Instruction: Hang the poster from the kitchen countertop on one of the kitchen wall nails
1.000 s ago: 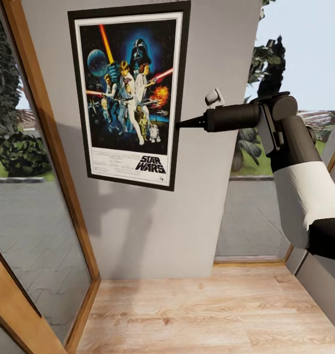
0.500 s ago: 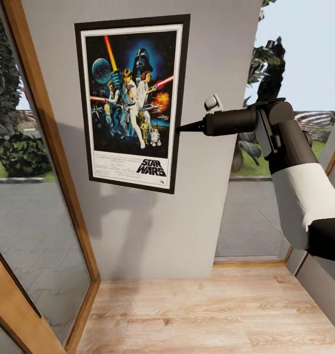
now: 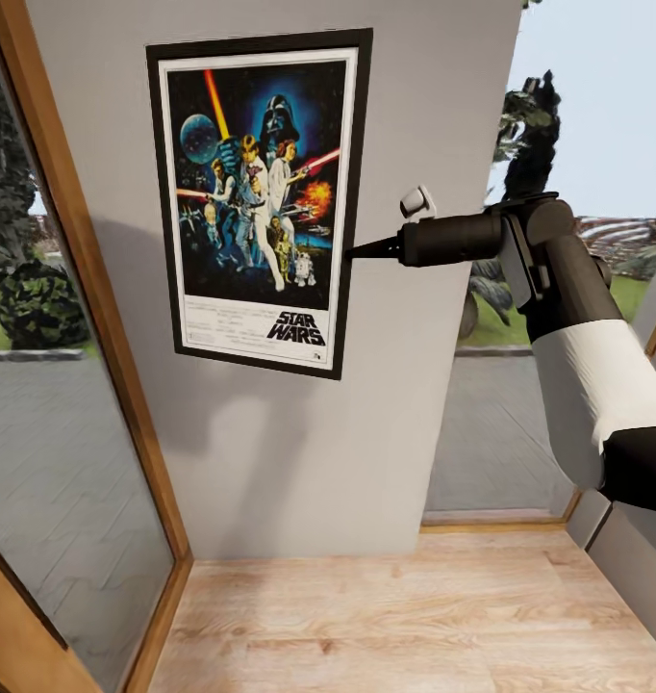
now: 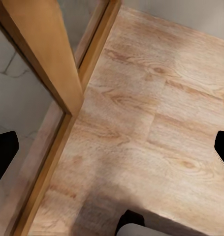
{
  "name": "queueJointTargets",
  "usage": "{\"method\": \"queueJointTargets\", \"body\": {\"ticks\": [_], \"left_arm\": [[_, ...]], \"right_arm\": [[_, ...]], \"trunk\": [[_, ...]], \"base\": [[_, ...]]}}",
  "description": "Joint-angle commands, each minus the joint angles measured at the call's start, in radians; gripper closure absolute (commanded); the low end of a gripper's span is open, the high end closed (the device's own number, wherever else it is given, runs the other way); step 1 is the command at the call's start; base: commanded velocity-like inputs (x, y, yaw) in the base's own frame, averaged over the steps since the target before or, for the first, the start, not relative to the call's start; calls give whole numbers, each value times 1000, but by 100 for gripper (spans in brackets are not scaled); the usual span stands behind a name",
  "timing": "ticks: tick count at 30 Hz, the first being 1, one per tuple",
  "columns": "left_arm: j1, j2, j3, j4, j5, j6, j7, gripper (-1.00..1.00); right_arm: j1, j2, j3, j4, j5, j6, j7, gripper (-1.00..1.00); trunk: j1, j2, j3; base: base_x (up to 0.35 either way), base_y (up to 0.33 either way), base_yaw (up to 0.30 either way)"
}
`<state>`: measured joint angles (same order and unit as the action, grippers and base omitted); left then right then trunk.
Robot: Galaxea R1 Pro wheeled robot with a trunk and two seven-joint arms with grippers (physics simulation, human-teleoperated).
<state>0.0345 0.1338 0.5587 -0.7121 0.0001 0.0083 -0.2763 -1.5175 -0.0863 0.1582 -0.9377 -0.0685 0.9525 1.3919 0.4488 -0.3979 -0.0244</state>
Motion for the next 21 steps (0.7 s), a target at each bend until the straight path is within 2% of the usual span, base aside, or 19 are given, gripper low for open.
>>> {"method": "queueJointTargets", "body": {"ticks": [1,21], "left_arm": [[0,0,3,-1,0,1,-6,-100],[-1,0,3,0,0,1,-6,-100]], "right_arm": [[-1,-1,3,0,-8,12,-1,100],[-1,-1,3,-1,-9,12,1,100]], "trunk": [[1,-2,-2],[1,-2,-2]], "base": [[314,0,0],[332,0,0]]}}
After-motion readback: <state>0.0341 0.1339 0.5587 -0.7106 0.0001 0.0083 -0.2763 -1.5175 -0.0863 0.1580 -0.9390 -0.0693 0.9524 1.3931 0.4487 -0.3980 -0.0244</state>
